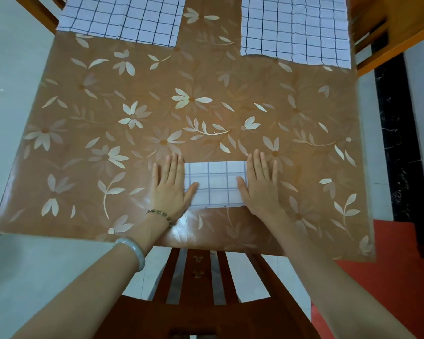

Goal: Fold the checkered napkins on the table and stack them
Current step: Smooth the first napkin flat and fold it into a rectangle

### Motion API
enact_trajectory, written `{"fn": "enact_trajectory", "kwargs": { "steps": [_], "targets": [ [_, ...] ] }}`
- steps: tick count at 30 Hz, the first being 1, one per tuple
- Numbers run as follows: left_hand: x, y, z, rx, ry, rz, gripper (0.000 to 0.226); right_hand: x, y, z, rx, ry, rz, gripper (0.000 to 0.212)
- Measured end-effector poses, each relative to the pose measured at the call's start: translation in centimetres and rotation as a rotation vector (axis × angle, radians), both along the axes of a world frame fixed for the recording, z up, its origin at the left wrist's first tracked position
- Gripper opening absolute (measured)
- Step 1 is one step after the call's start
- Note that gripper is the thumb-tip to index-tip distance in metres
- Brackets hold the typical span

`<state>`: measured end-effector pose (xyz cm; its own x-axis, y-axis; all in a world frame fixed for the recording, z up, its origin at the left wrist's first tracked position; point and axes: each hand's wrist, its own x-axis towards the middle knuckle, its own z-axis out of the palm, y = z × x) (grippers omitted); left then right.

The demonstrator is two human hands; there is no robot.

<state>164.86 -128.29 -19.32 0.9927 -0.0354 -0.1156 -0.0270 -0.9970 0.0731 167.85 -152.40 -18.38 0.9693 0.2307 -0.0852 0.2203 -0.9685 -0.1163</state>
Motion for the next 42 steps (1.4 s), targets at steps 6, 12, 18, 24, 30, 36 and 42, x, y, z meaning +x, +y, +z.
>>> {"fn": "enact_trajectory", "kwargs": {
  "steps": [6, 12, 18, 24, 30, 36, 42],
  "targets": [
    [1.3, -3.6, 0.7, -0.041, -0.008, -0.212, 0.059, 0.1, 5.9, 0.6, 0.157, 0.003, 0.204, 0.055],
    [0.9, -3.2, -1.1, -0.018, 0.075, -0.184, 0.066, 0.2, 4.5, -1.9, 0.002, 0.069, 0.238, 0.059],
    [0.9, -1.3, -1.0, -0.004, 0.095, -0.149, 0.079, 0.5, 1.0, -1.7, -0.100, 0.110, 0.150, 0.070],
    [1.3, -0.3, -0.5, -0.004, 0.136, -0.210, 0.080, 0.4, -3.2, -0.9, -0.191, 0.137, 0.110, 0.071],
    [4.3, -0.8, 2.4, -0.155, 0.164, -0.167, 0.084, 0.4, -3.0, -0.4, -0.192, 0.182, 0.087, 0.071],
    [7.9, -2.6, 4.7, -0.127, 0.423, -0.136, 0.058, 0.8, -2.9, -0.2, -0.169, 0.177, 0.109, 0.076],
    [6.8, -2.7, 6.2, -0.439, 0.487, -0.116, 0.028, 1.3, -2.2, 1.1, 0.139, 0.170, -0.037, 0.080]
  ]
}}
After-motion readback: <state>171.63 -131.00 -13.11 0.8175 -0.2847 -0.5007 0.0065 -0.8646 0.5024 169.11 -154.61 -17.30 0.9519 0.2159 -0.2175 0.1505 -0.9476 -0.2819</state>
